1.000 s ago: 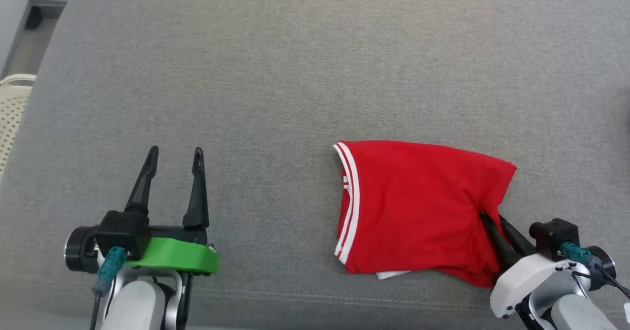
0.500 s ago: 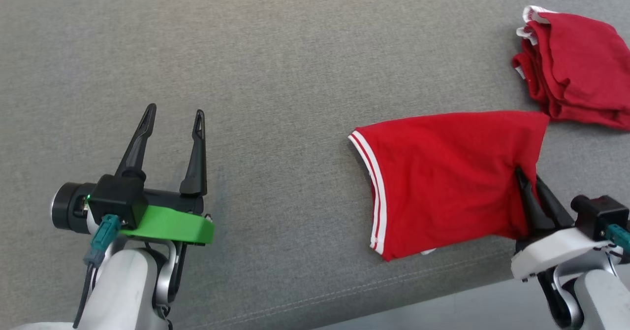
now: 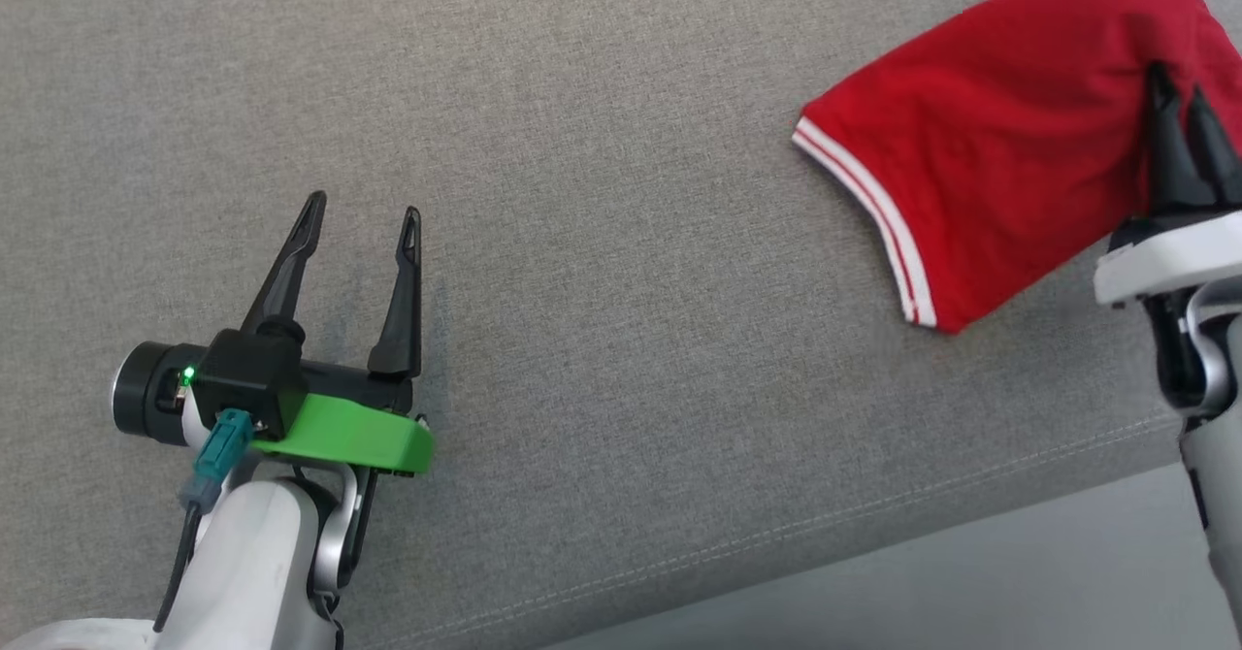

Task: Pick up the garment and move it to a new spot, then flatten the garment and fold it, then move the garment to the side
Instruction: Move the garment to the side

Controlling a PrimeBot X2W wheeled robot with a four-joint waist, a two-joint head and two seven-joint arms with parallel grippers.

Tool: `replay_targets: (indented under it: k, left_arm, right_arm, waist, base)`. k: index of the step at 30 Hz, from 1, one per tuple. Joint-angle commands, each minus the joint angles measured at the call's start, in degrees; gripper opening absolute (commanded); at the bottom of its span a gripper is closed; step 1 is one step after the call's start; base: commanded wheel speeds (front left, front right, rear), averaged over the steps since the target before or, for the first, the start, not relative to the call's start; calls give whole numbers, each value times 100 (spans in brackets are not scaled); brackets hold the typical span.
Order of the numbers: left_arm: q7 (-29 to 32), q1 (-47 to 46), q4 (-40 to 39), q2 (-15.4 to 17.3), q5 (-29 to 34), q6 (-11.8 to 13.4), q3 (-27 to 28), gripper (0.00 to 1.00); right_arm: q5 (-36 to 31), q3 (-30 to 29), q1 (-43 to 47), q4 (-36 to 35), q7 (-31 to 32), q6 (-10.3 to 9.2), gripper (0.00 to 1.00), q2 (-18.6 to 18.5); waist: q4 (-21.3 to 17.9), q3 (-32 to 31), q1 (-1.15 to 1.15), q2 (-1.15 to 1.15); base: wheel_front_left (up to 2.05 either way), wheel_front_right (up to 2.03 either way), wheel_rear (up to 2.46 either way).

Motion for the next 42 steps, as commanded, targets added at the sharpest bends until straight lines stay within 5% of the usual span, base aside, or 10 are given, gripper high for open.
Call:
replay_targets:
  k: [1,10,17,18,19,20,27,34,42]
  left_arm:
    - [12,-46,-2,56,21,-10,0,100]
    - [126,-226,-141,94,79,-60,-149,100]
    - [279,-381,-287,220,183,-103,-246,100]
    - [298,-399,-314,237,188,-108,-258,100]
    - [333,-430,-338,253,200,-116,-275,100]
    - [357,-469,-362,270,213,-116,-284,100]
    - [406,-598,-451,279,231,-139,-348,100]
    - [164,-626,-201,208,98,-146,-370,100]
    - [-166,-469,74,-2,-64,-11,-290,100]
  right_arm:
    - [47,-72,-202,58,-47,-11,0,-77]
    - [338,-537,-1142,1021,9,-11,0,-702]
    - [353,-355,-1570,1888,-12,-11,0,-1135]
    - [354,-339,-1651,2023,-32,-11,20,-1145]
    - [312,-296,-1726,2144,-55,-11,50,-1166]
    - [256,-299,-1840,2219,-94,-11,100,-1200]
    - [-270,-679,-2122,2365,-146,-11,100,-948]
    - [-429,-1192,-1540,1251,-148,-11,100,-88]
    - [-519,-838,-502,-195,-149,-10,100,423]
  waist:
    - [3,44,0,0]
    - [51,361,0,0]
    - [41,727,0,0]
    - [36,778,0,0]
    - [39,833,0,0]
    - [44,891,0,0]
    - [69,1110,0,0]
    - [175,755,0,0]
    - [615,197,0,0]
  base:
    - [0,0,0]
    - [0,0,0]
    - [0,0,0]
    - [0,0,0]
    - [0,0,0]
    - [0,0,0]
    - [0,0,0]
    - [0,0,0]
    - [0,0,0]
